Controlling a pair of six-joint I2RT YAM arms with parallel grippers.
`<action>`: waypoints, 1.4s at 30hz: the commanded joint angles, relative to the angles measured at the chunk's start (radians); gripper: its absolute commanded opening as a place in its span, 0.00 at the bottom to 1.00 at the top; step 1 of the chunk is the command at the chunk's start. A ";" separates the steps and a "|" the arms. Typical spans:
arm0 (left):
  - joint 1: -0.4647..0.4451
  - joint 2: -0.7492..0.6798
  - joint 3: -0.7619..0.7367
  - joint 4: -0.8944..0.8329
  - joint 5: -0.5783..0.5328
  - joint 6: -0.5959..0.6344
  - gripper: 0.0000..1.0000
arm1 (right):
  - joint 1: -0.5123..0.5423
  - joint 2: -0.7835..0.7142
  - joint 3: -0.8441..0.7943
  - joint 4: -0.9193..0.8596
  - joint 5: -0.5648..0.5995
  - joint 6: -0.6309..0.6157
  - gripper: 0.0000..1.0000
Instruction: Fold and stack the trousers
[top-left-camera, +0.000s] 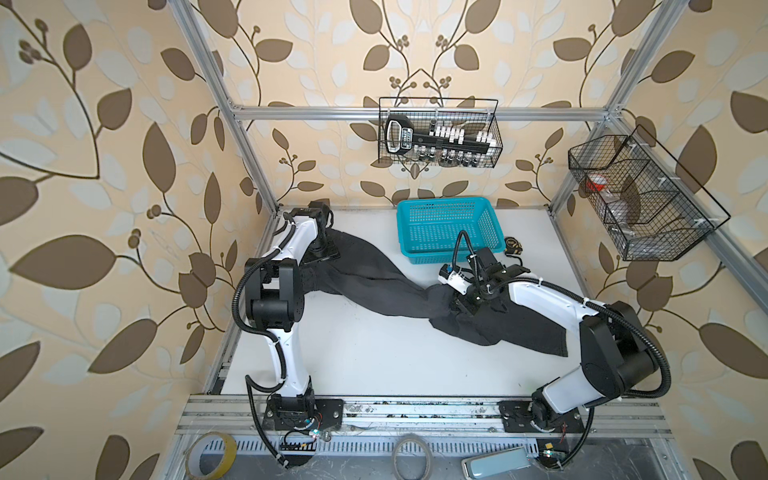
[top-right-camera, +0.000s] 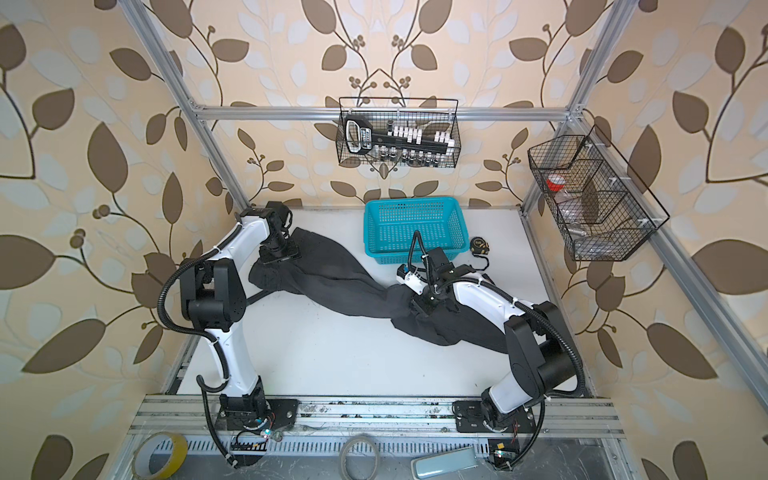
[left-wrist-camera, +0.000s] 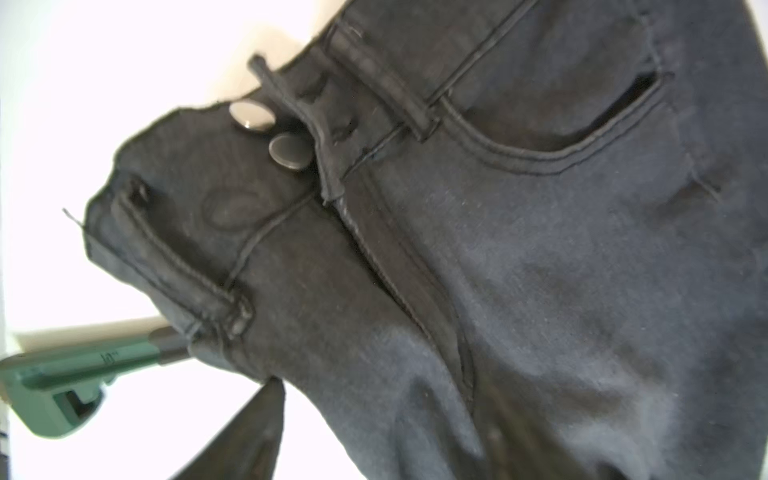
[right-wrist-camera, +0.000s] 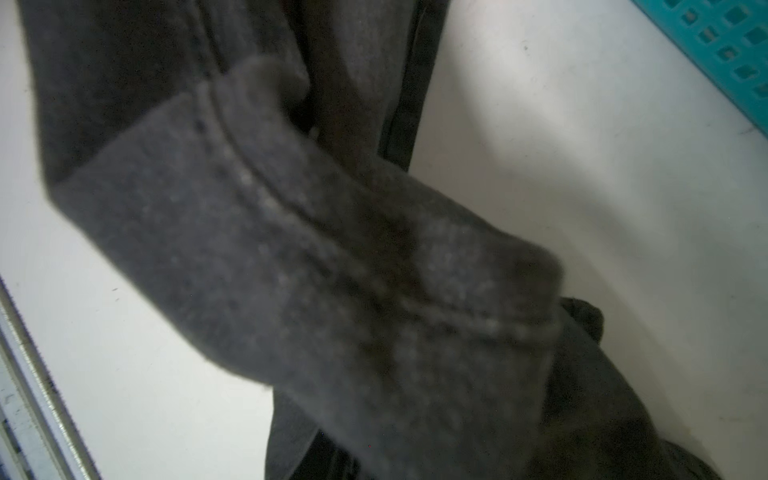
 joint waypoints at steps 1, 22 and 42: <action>0.017 -0.124 -0.044 -0.082 -0.029 -0.004 0.84 | 0.002 0.018 -0.013 0.048 0.029 0.043 0.32; 0.063 -0.214 -0.489 0.337 0.142 -0.531 0.71 | -0.026 -0.245 -0.167 -0.040 0.023 -0.011 0.44; 0.081 -0.175 -0.384 0.284 0.102 -0.367 0.04 | 0.087 -0.400 -0.305 -0.008 0.144 -0.085 0.51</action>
